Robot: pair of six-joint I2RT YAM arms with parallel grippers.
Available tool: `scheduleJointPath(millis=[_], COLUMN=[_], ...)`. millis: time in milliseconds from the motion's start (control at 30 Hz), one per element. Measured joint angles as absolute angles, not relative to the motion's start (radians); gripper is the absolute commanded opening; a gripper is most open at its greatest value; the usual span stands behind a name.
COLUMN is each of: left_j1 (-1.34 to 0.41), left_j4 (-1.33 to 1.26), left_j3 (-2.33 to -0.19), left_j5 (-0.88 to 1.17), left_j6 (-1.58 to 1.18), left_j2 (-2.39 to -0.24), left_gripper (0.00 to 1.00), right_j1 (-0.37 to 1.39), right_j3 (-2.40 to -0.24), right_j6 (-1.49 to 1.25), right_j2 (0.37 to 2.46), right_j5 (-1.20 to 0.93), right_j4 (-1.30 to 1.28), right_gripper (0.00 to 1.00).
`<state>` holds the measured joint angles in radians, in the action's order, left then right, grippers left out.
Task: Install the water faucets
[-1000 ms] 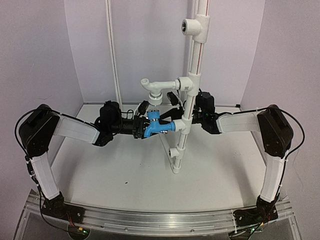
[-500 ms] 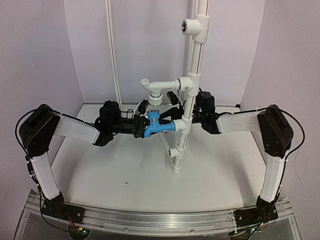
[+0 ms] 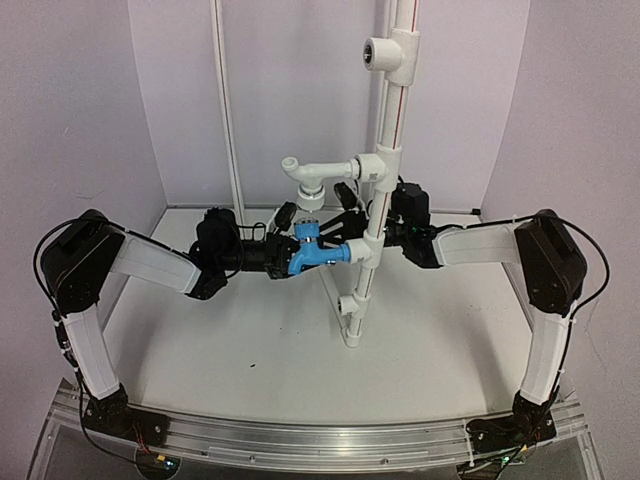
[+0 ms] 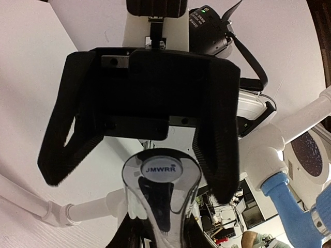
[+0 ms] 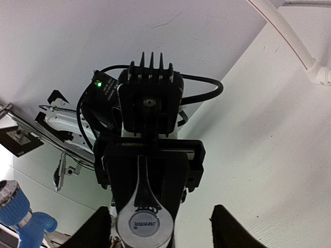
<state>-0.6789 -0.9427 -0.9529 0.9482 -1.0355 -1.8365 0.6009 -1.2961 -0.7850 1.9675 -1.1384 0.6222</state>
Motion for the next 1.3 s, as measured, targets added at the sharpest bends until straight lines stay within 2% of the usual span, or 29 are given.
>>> scheduleJointPath(millis=[133, 233, 600, 833, 1067, 1300], left_j1=[-0.684, -0.685, -0.760, -0.894, -0.948, -0.965], left_j4=[-0.977, -0.980, -1.043, -1.187, -1.258, -1.267], left_j3=[-0.861, -0.793, -0.609, -0.583, -0.562, -0.560], left_j5=[0.896, 0.844, 0.685, 0.569, 0.419, 0.342], left_j6=[-1.068, -1.098, -1.225, -1.334, -1.432, -1.476], left_j2=[-1.809, -1.778, -1.705, -1.737, -1.822, -1.853], left_gripper=[0.00, 0.00, 0.00, 0.00, 0.00, 0.00], right_j1=[0.568, 0.509, 0.264, 0.277, 0.392, 0.436], right_j3=[-1.293, -1.259, -0.992, -0.814, -0.838, -0.845], right_j6=[-0.734, -0.677, -0.341, -0.093, 0.365, 0.512], right_j2=[1.965, 1.941, 1.677, 1.528, 1.513, 1.513], right_j5=[-1.136, -1.129, -1.168, -1.223, -1.155, -1.133], right_j4=[0.602, 0.574, 0.446, 0.386, 0.013, -0.100], right_gripper=[0.87, 0.91, 0.94, 0.93, 0.92, 0.92])
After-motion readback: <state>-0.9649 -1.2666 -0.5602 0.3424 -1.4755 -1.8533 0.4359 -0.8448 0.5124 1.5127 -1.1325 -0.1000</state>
